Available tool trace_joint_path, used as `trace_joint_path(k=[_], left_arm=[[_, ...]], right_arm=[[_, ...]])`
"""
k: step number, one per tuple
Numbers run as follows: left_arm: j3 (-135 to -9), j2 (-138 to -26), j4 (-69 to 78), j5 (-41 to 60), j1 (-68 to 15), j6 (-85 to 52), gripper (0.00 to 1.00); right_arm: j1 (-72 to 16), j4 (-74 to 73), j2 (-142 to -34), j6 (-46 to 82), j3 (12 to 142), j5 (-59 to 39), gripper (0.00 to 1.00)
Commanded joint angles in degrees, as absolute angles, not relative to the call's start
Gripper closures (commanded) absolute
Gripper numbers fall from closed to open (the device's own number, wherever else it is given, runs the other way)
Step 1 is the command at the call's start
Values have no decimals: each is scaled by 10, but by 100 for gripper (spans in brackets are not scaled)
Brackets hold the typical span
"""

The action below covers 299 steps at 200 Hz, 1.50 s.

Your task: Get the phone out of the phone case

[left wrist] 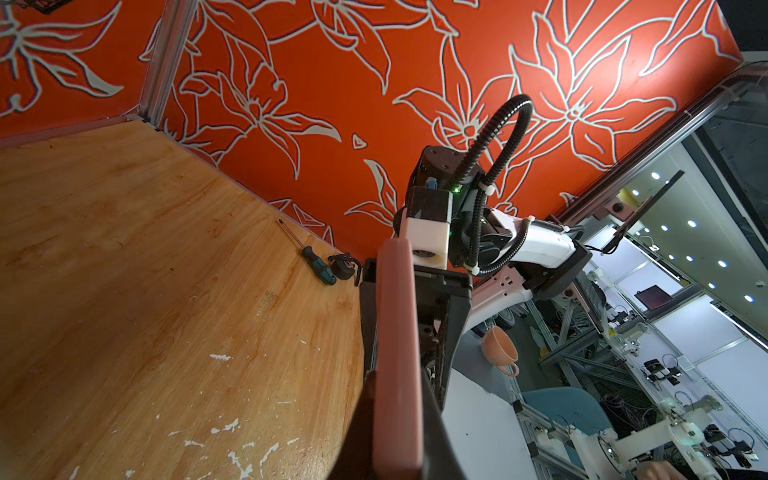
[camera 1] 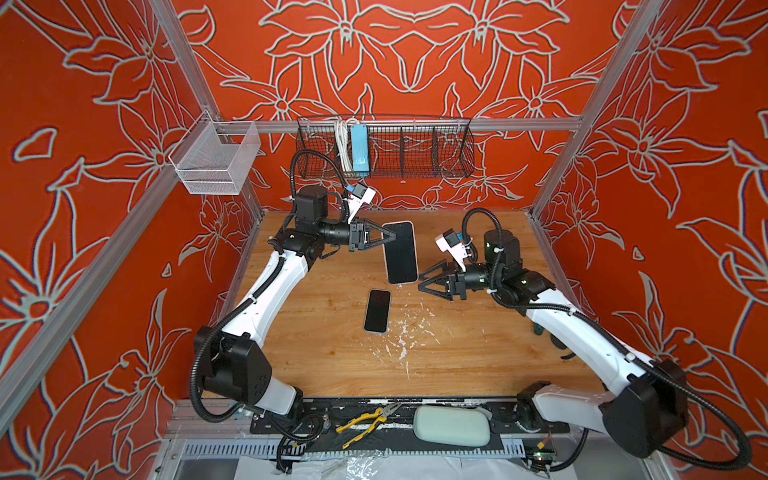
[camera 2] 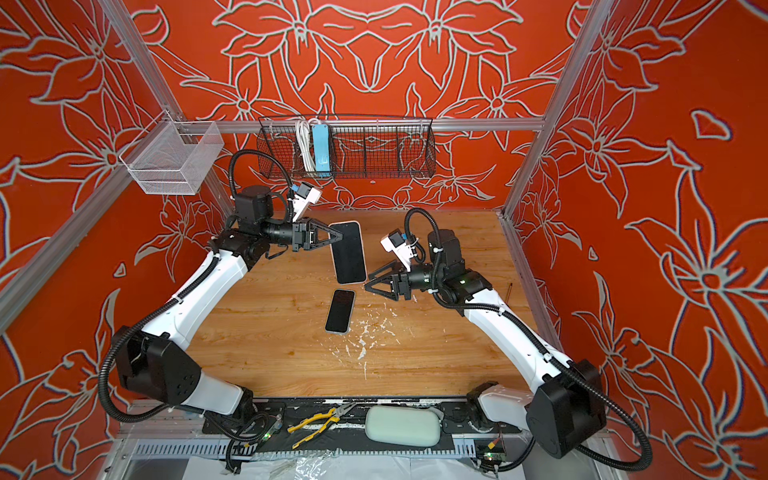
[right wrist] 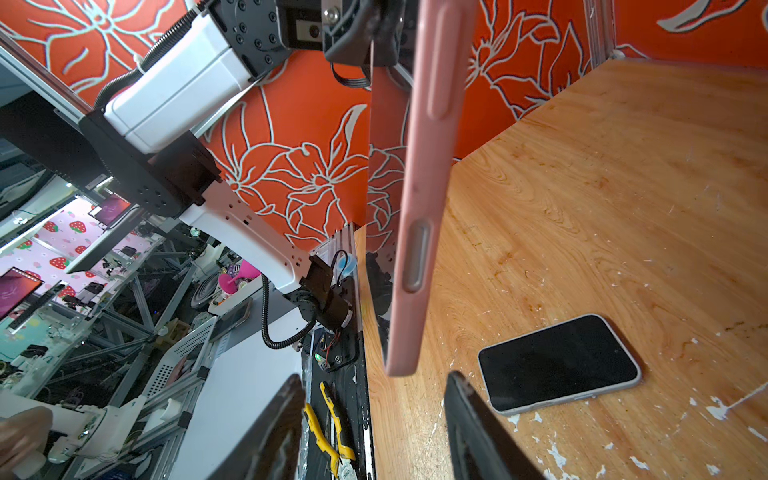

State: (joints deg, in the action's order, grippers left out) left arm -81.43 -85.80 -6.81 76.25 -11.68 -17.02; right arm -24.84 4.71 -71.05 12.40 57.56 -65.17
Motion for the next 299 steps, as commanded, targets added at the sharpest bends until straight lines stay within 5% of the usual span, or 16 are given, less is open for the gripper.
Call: trace_joint_path(k=[1, 44, 240, 299], left_arm=[[-817, -858, -27, 787, -119, -185, 100], [-772, -861, 147, 798, -120, -312, 100], [-774, -865, 125, 805, -122, -310, 100], [-770, -868, 132, 804, -122, -316, 100]], right_arm=[[-253, 22, -720, 127, 583, -669, 49], [-257, 20, -726, 128, 589, -671, 58], [-256, 28, -708, 120, 606, -701, 92], [-256, -10, -704, 155, 608, -759, 92]])
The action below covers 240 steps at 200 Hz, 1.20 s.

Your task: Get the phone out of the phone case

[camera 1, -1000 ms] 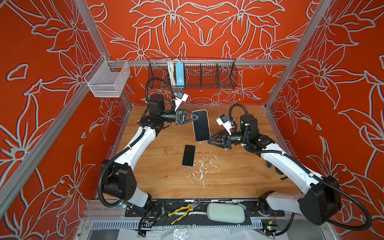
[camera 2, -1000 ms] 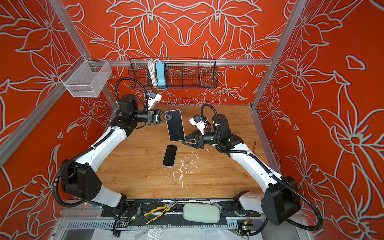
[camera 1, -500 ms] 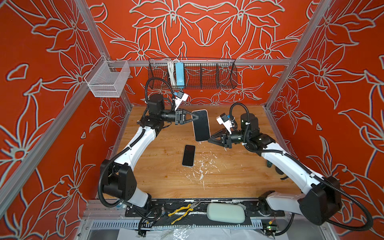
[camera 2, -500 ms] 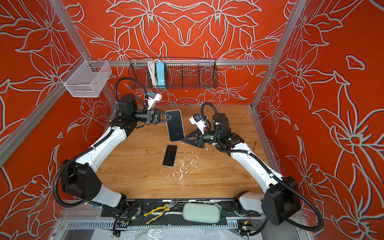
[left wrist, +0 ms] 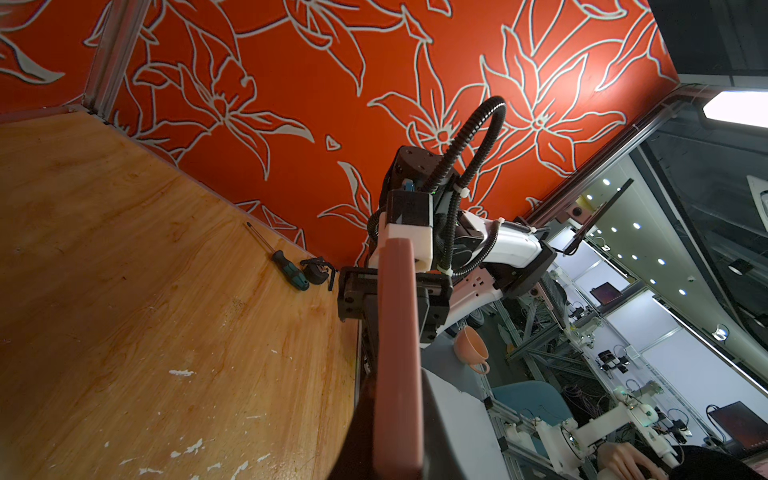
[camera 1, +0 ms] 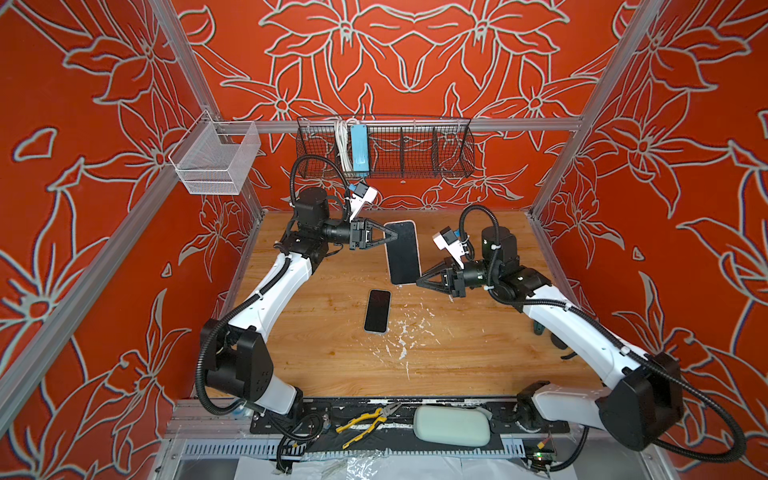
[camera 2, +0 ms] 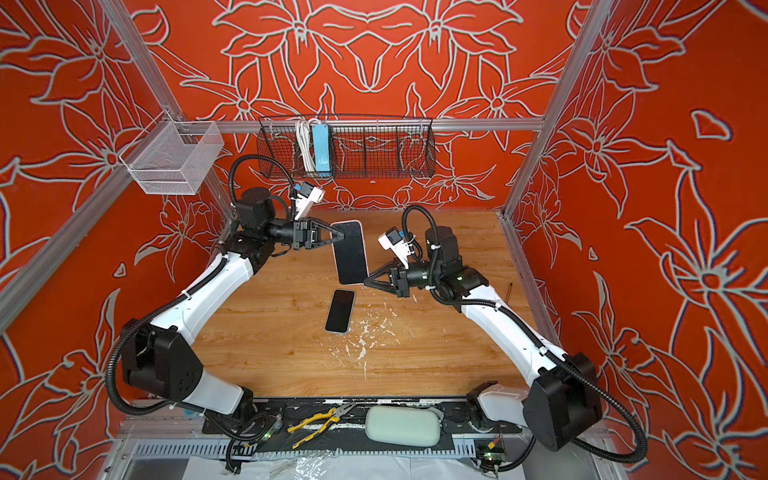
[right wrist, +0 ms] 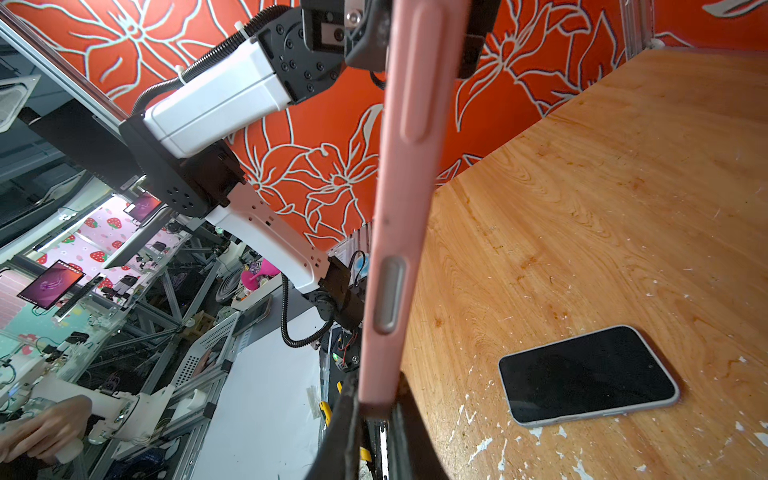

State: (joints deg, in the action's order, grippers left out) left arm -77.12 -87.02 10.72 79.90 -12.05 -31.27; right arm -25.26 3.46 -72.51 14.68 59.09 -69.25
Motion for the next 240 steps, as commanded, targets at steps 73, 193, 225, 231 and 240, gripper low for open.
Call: trace_joint_path(k=[73, 193, 225, 231, 240], left_arm=[[-782, -876, 142, 804, -130, -326, 100], [-814, -905, 126, 810, -137, -332, 100], [-816, -907, 115, 808, -137, -324, 100], [-817, -907, 110, 809, -137, -320, 100], [-819, -908, 107, 810, -137, -318, 100]], right_arm=[[-259, -37, -710, 181, 623, -830, 92], [-271, 212, -734, -9, 697, -719, 89], [-281, 280, -746, -61, 725, -681, 78], [-283, 290, -748, -68, 730, -674, 76], [-285, 309, -752, -82, 741, -663, 73]])
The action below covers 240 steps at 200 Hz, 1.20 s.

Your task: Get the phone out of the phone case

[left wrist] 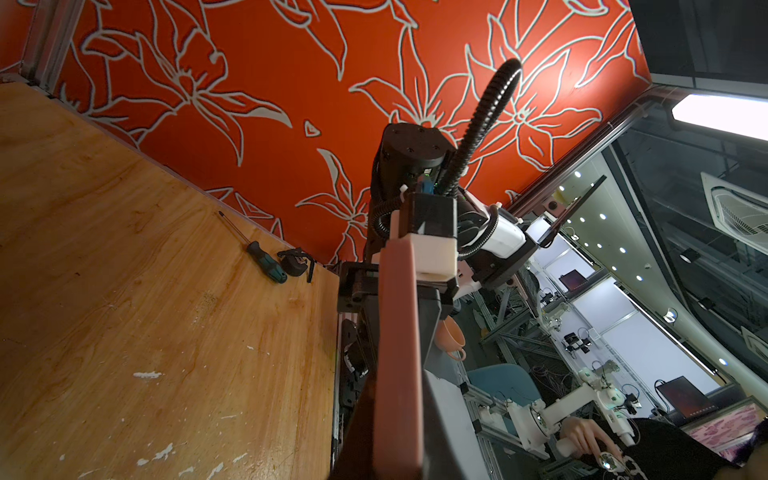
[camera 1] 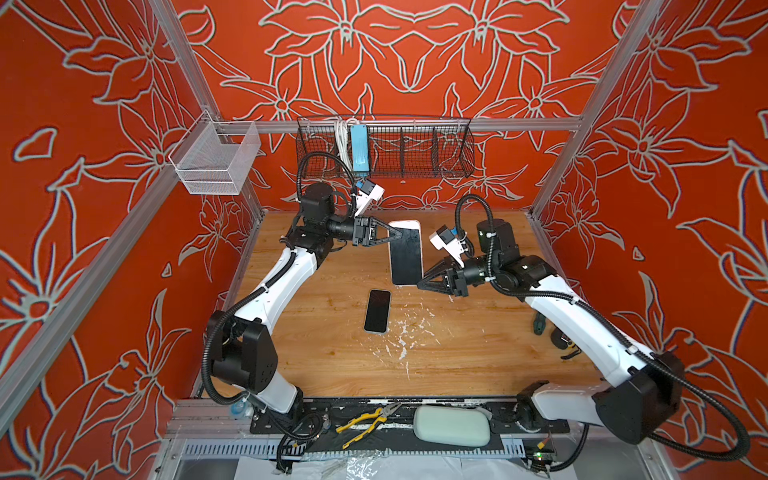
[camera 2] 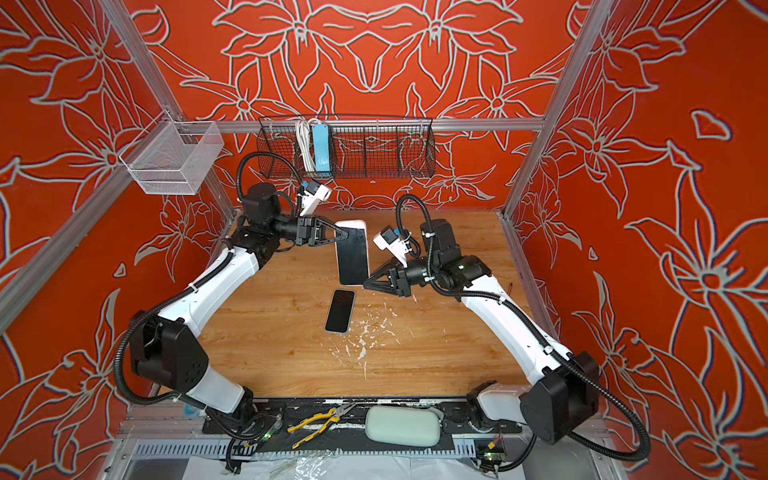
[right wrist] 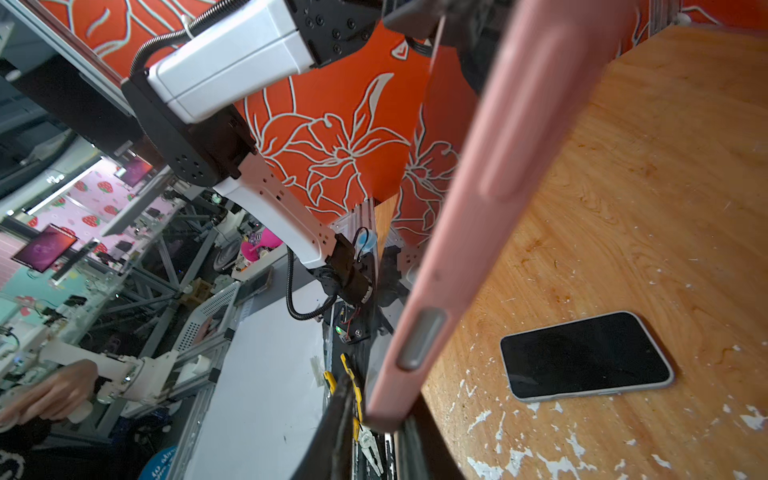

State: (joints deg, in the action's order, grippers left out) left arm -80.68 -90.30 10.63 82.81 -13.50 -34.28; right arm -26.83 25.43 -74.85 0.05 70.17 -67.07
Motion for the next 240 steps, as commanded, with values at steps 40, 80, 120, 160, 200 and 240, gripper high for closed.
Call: trace_joint_path(k=[40, 80, 120, 160, 200, 240], left_arm=[[-845, -915, -18, 792, -132, -219, 100], [-921, -919, -308, 733, -133, -6, 100], [-944, -913, -425, 712, -133, 92, 100], [-983, -909, -552, 669, -133, 214, 100], [-988, -917, -591, 657, -133, 254, 100], [-979, -918, -589, 659, -133, 265, 100]], right_arm=[[-300, 403, -773, -145, 785, -595, 59], [-310, 455, -790, -182, 812, -541, 43], [-315, 495, -810, -203, 838, -512, 29], [-331, 512, -811, -212, 850, -476, 14], [-350, 522, -805, -210, 852, -441, 3], [-396, 560, -828, -225, 873, -348, 6]])
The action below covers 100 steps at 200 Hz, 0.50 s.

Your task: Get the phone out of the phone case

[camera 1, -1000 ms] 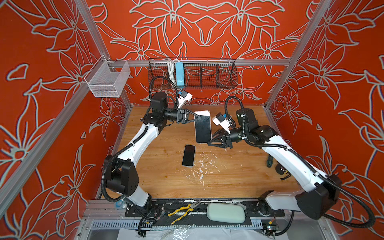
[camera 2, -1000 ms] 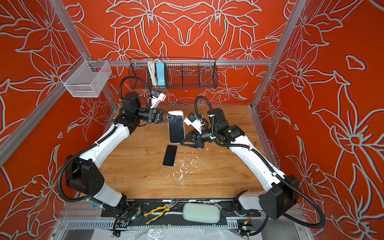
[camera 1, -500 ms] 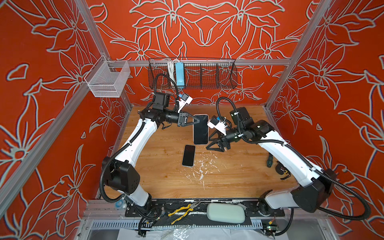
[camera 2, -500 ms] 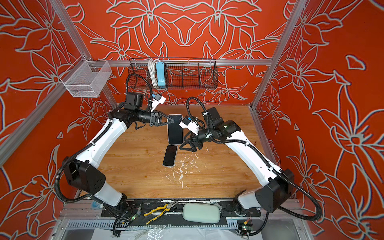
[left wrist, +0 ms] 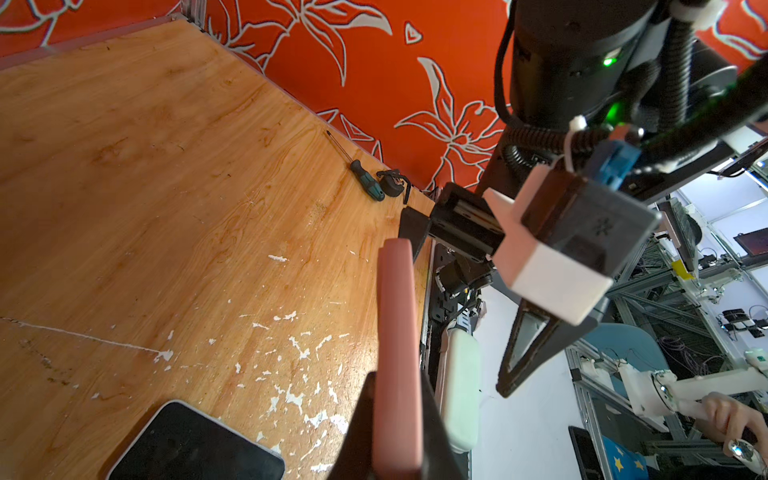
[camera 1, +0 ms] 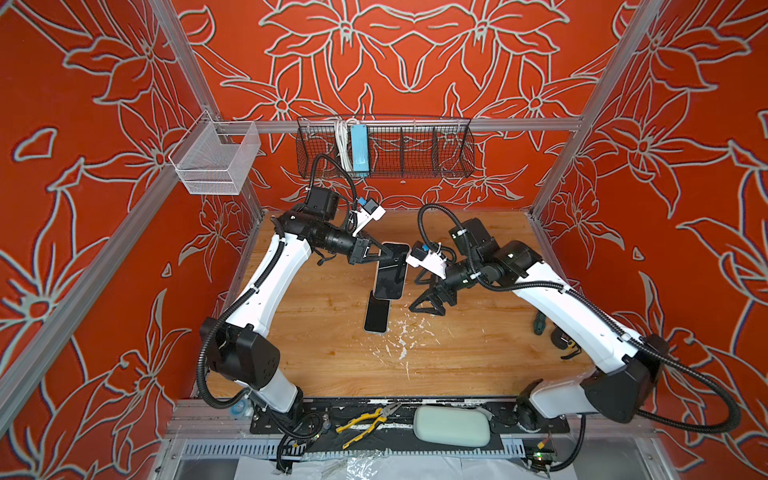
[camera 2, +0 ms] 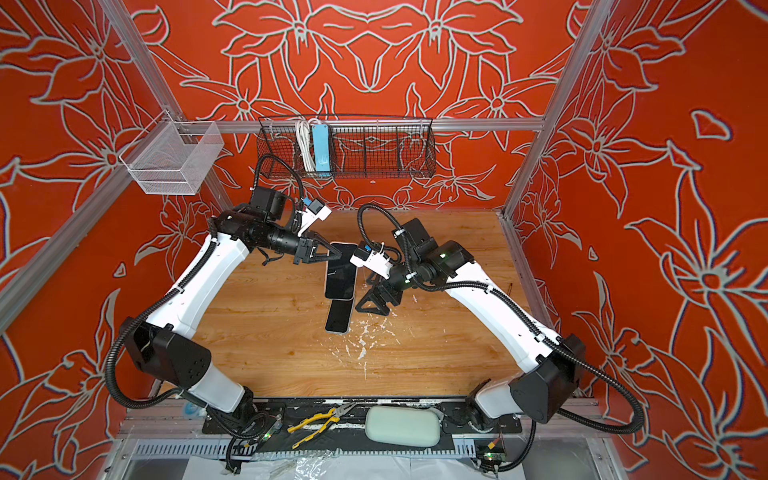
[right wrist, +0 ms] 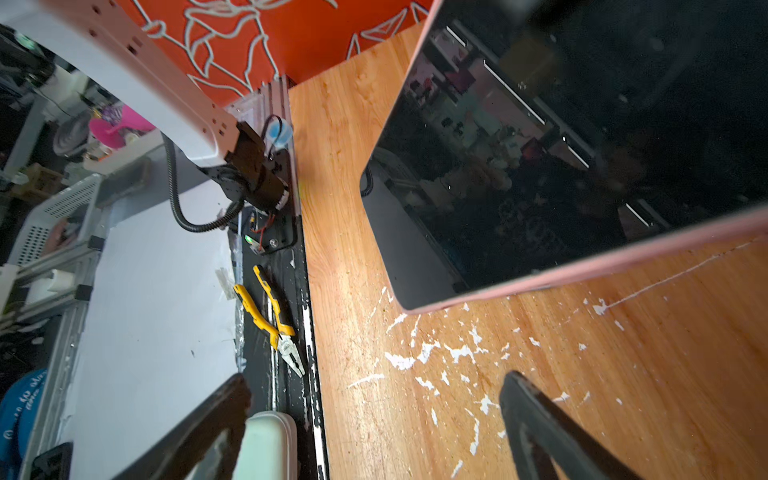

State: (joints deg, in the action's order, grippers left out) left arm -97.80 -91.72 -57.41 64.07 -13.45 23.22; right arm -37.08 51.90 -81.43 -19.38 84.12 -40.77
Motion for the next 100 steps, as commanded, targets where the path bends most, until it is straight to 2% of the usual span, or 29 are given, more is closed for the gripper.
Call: trace_joint_path(k=[1, 78, 100], left_arm=[[-978, -918, -589, 660, -133, 265, 100], [-961, -895, -587, 699, -133, 281, 100], [-954, -884, -586, 707, -132, 288, 100]], right_arm=[[-397, 561, -829, -225, 873, -346, 6], [-447, 577, -860, -240, 882, -273, 11], [-450, 565, -859, -242, 875, -280, 13]])
